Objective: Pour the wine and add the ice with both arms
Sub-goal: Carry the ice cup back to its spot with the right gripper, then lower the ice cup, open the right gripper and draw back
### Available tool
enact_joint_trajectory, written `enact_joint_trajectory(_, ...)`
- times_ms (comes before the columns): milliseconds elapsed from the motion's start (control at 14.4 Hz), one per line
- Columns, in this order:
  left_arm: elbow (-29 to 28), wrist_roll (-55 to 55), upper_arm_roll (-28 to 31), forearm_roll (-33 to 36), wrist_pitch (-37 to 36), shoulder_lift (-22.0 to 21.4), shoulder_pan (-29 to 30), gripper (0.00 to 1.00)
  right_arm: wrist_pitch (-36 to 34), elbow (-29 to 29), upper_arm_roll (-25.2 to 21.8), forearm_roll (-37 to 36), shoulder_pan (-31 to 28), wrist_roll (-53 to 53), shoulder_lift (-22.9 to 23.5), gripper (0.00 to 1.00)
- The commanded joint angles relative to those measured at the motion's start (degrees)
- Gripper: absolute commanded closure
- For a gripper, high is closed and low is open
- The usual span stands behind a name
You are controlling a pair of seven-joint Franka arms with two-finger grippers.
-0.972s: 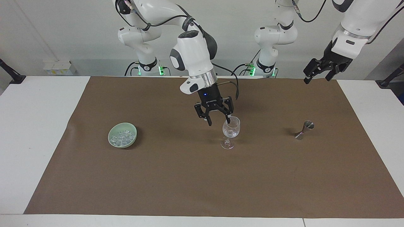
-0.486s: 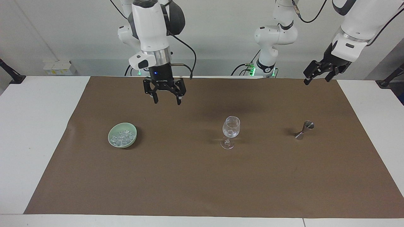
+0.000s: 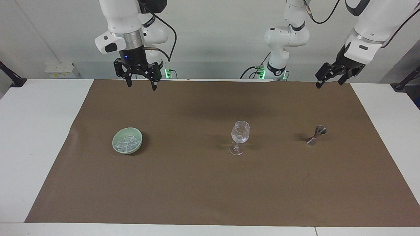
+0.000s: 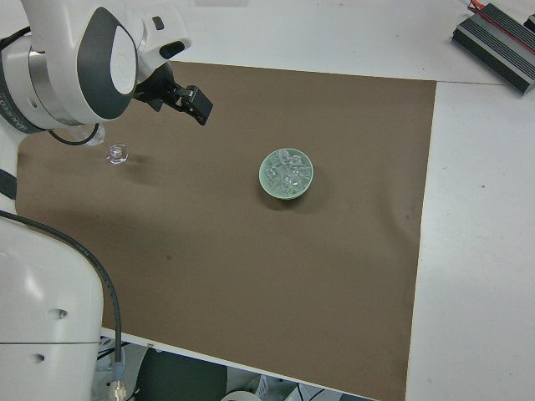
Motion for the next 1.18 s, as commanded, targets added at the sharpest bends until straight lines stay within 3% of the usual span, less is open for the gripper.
enact_joint_trajectory(0,-0.64,3.23,-0.36,1.16,-0.34,-0.61,0.42,0.00,-4.75,7.04,0.47,1.12,-3.35,-4.32,4.09,0.00)
enact_joint_trajectory(278,-1.17,2.97,-0.54,1.16,-0.35,-0.79,0.42,0.00,-5.89,7.31,0.39,1.03,-5.12,-6.89,4.45,0.00)
enact_joint_trajectory(694,-0.82,2.97,-0.80,1.16,-0.34,-1.40,0.42,0.00,-4.06,-1.64,-0.05,0.95,-5.03,-8.73,-0.03,0.00)
enact_joint_trajectory(1111,-1.43,2.53,-0.46,1.16,-0.78,-2.19,0.42,0.00,-0.36,-4.38,-0.05,0.95,-5.03,-9.78,-1.09,0.00)
